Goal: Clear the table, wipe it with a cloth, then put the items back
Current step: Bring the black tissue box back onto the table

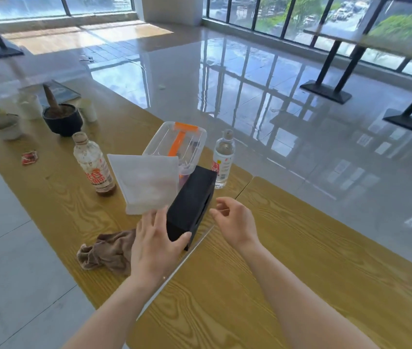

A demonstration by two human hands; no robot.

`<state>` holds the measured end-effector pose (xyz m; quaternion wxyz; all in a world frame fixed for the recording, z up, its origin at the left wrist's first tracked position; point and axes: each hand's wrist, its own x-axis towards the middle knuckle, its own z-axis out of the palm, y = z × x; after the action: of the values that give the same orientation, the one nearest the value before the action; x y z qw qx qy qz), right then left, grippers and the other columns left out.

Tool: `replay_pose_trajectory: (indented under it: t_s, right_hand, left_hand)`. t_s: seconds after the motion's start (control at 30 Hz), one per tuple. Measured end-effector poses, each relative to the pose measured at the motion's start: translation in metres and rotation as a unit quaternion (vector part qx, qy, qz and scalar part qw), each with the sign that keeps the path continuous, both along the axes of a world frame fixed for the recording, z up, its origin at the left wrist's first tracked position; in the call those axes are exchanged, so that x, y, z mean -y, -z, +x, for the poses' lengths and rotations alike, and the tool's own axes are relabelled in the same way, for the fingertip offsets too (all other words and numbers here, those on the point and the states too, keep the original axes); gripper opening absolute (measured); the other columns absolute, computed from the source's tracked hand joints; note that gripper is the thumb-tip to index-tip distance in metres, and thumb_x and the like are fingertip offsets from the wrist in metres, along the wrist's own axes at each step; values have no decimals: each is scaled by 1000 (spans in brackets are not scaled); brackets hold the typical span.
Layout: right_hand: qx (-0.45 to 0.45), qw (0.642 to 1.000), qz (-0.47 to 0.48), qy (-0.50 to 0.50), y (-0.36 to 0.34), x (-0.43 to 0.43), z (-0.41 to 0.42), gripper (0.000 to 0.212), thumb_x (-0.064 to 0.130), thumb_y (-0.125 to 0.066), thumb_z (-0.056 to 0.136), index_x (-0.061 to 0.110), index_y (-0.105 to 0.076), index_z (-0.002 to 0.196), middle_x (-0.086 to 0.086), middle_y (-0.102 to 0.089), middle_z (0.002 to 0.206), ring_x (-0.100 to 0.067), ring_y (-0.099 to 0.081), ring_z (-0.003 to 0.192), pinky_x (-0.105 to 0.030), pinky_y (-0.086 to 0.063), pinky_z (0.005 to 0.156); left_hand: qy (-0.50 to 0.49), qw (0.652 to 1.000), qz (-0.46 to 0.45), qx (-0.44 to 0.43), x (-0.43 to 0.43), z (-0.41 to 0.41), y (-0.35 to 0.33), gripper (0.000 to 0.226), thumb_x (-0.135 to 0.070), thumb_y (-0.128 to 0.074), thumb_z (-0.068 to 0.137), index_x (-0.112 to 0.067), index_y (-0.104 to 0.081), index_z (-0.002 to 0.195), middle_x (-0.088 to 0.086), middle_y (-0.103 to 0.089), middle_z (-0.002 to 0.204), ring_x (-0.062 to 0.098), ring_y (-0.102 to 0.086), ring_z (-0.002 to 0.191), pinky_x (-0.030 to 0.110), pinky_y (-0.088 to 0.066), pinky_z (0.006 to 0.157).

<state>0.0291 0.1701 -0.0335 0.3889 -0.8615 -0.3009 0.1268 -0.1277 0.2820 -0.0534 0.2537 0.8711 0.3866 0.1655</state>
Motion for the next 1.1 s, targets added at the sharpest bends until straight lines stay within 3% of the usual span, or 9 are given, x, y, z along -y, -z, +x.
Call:
replay_pose_trajectory:
  t_s: [0.13,0.27,0.43,0.7,0.8,1.1]
  right_hand:
    - [-56,997,24,44,-6,-31,27,48,30,-67,94,15,-55,138,0,-66,125,-17,-61,113,-29,-50,92]
    - [-86,995,15,43,-1,-63,54,56,43,-66,90,26,-50,141,7,-60,137,-17,-54,127,-42,-48,103]
    - [-104,994,5,44,1,-84,70,60,36,-67,92,19,-46,146,3,-55,144,-18,-48,133,-36,-42,107]
    - [-146,987,5,70,8,-76,72,50,27,-73,88,15,-54,133,2,-62,120,-17,-59,110,-28,-48,88]
    - [-153,984,23,89,3,-62,64,49,26,-76,86,16,-56,130,4,-64,114,-14,-61,104,-32,-53,90]
    - [-98,984,58,138,-24,-3,35,60,29,-77,86,14,-54,139,3,-59,123,-10,-55,109,-22,-46,91]
  left_hand:
    - [27,998,-16,-48,-8,27,6,103,-71,-67,73,-25,-22,153,4,-35,145,27,-39,133,42,-47,100]
    - [30,998,-34,-46,-15,40,14,102,-67,-68,75,-30,-15,154,0,-33,148,22,-40,134,38,-50,92]
    - [47,998,-28,-25,-17,40,19,94,-54,-70,80,-29,-19,155,-7,-41,140,15,-47,126,27,-48,80]
    - [55,997,-42,15,-20,29,25,86,-34,-81,77,-27,-36,151,0,-46,132,22,-49,121,43,-52,94]
    - [66,997,-26,35,-18,19,21,84,-29,-84,76,-24,-43,148,3,-47,133,24,-48,122,44,-52,96]
    - [156,985,-24,71,-8,5,-9,85,-22,-86,70,-26,-47,146,-5,-48,131,17,-47,121,39,-50,98]
